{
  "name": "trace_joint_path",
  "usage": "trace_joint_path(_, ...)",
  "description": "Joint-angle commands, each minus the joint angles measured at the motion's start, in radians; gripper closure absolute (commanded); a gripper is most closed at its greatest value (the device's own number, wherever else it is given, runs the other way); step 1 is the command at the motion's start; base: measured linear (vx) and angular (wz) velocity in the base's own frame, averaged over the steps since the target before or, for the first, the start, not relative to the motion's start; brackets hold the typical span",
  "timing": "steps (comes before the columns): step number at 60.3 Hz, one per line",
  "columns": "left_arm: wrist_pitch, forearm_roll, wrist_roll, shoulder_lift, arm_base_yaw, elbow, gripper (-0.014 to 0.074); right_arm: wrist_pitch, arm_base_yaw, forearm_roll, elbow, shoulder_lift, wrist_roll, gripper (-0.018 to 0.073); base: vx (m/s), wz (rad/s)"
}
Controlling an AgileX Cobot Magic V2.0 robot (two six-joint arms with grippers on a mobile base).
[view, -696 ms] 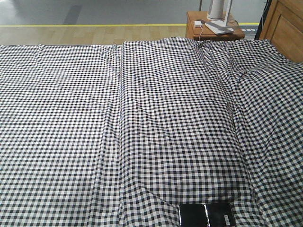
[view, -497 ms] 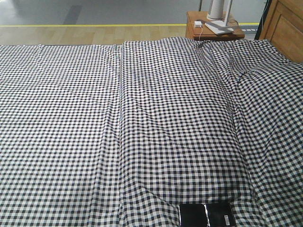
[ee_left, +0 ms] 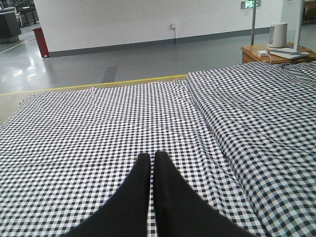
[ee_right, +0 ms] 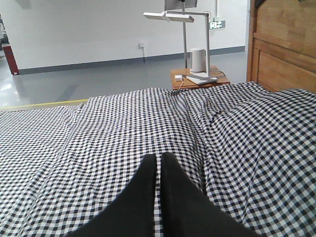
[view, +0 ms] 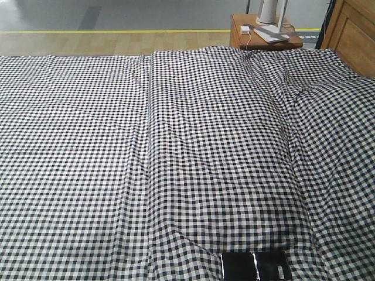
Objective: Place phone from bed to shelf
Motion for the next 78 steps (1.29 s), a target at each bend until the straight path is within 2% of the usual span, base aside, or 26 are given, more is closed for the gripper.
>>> trace_joint_path(1,-0.071,-0.005,-0.004,-0.011,0.0,-0.026,0.0596,-0.074,-0.006,-0.001,0.008,-0.005,-0.004,0.056,0.0,0.0)
trace_joint_path(33,-0.071,-0.005,-0.004,-0.011,0.0,-0.026,0.0596,-0.077,-0.006,-0.001,0.008,-0.005,0.001,0.056,0.0,0.0)
trace_joint_path(44,-0.071,-0.005,-0.004,-0.011,0.0,-0.026,0.0596,-0.173,-0.006,-0.001,0.005,-0.005,-0.005,0.056,0.0,0.0)
trace_joint_path(53,-0.071,-0.005,-0.004,-0.011,0.0,-0.026,0.0596,-0.314,-0.006,-0.001,-0.011,-0.005,-0.01,0.056,0.0,0.0)
trace_joint_path(59,-0.071,-0.005,-0.004,-0.011,0.0,-0.026,0.0596,-0.326,-0.006,-0.001,-0.068,-0.005,-0.066,0.056,0.0,0.0)
trace_joint_path(66,-0.071,-0.005,-0.004,-0.011,0.0,-0.026,0.0596,-0.324,-0.006,-0.001,-0.177,0.004,-0.186,0.056,0.0,0.0)
trace_joint_path(71,-0.071,-0.005,-0.004,-0.011,0.0,-0.026,0.0596,-0.28,-0.006,-0.001,-0.266,0.044,-0.195,0.056,0.0,0.0)
trace_joint_path(78,-0.071,-0.005,-0.004,-0.011,0.0,-0.026,0.0596,-0.149,-0.006,-0.001,-0.42,0.167,-0.186,0.056,0.0,0.0)
